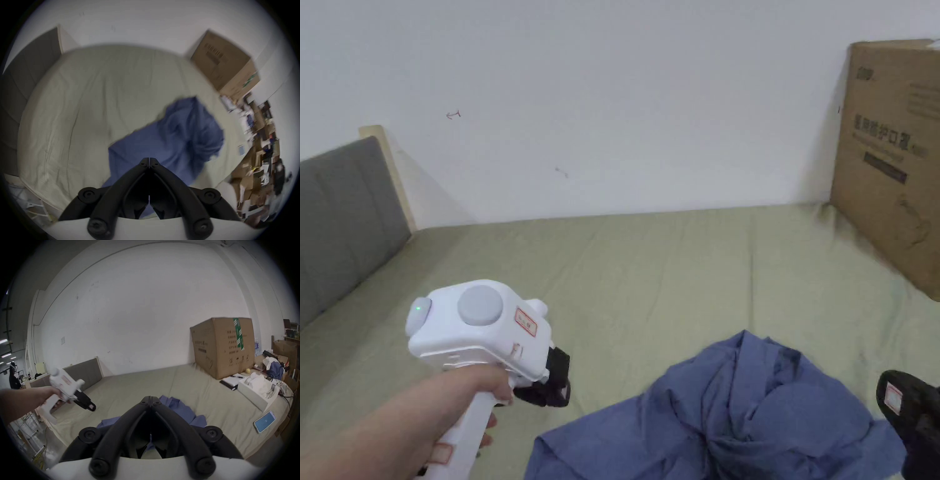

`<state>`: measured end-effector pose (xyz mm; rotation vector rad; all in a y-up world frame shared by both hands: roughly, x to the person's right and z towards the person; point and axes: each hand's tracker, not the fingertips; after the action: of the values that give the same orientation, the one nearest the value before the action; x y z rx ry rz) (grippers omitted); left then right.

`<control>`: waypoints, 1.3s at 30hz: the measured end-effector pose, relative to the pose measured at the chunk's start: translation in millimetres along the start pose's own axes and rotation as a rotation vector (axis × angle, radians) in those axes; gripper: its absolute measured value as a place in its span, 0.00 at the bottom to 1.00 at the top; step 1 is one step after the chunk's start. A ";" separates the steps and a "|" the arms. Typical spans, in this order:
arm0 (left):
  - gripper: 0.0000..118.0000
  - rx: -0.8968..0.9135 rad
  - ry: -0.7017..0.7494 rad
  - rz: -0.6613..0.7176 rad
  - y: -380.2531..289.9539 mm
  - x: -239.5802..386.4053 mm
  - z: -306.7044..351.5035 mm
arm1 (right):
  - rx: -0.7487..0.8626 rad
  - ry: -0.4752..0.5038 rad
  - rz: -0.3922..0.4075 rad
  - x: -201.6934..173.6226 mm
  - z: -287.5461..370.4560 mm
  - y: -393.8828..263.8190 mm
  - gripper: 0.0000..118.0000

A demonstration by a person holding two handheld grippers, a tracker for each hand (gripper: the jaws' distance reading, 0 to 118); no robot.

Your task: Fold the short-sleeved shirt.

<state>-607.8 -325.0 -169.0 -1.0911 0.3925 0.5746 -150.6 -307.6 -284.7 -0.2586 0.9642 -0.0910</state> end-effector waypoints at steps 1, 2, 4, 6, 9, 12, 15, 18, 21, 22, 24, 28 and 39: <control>0.00 -0.029 0.049 -0.005 4.6 -1.9 -14.5 | -0.013 0.000 0.003 2.1 -3.7 -3.3 0.00; 0.08 -0.022 0.084 -0.001 3.0 -9.1 -30.8 | -0.026 -0.003 0.009 4.4 -7.5 -6.8 0.00; 0.62 0.016 0.074 0.009 6.3 -19.0 -57.9 | -0.052 -0.019 0.024 9.1 -15.2 -13.8 0.00; 0.99 0.030 0.053 0.066 6.1 -28.1 -80.1 | -0.087 -0.028 0.030 14.7 -23.9 -20.7 0.00; 0.99 -0.001 0.081 0.114 9.7 -35.1 -113.6 | -0.123 -0.034 0.030 21.4 -35.1 -28.3 0.00; 0.97 -0.027 0.131 0.093 3.4 -44.2 -141.0 | -0.155 -0.042 0.032 24.7 -46.4 -34.0 0.00; 0.78 -0.024 0.174 0.013 -9.0 -35.5 -143.9 | -0.179 -0.043 0.029 25.1 -55.2 -36.1 0.00; 0.34 0.068 0.204 0.030 -21.0 -22.5 -127.4 | -0.182 -0.030 0.040 23.5 -64.9 -34.9 0.00; 0.01 0.126 0.105 0.055 -30.2 -29.2 -111.7 | -0.156 0.005 0.037 24.0 -84.5 -21.2 0.00; 0.01 0.142 0.079 0.083 -31.0 -30.9 -111.5 | -0.136 0.025 0.010 26.0 -93.4 -14.4 0.00; 0.01 0.197 0.056 0.114 -36.5 -31.1 -103.4 | -0.110 0.070 -0.054 36.9 -126.0 6.9 0.00; 0.01 0.276 0.023 0.110 -40.1 -34.5 -89.6 | -0.305 -0.008 -0.032 57.1 -227.6 40.3 0.04; 0.01 0.279 0.013 0.046 -42.8 -36.1 -81.4 | -0.824 -0.030 -0.031 75.7 -415.4 4.1 0.98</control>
<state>-611.6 -422.2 -152.1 -0.8202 0.4946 0.5350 -448.9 -391.6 -571.4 -1.0277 0.9281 0.2913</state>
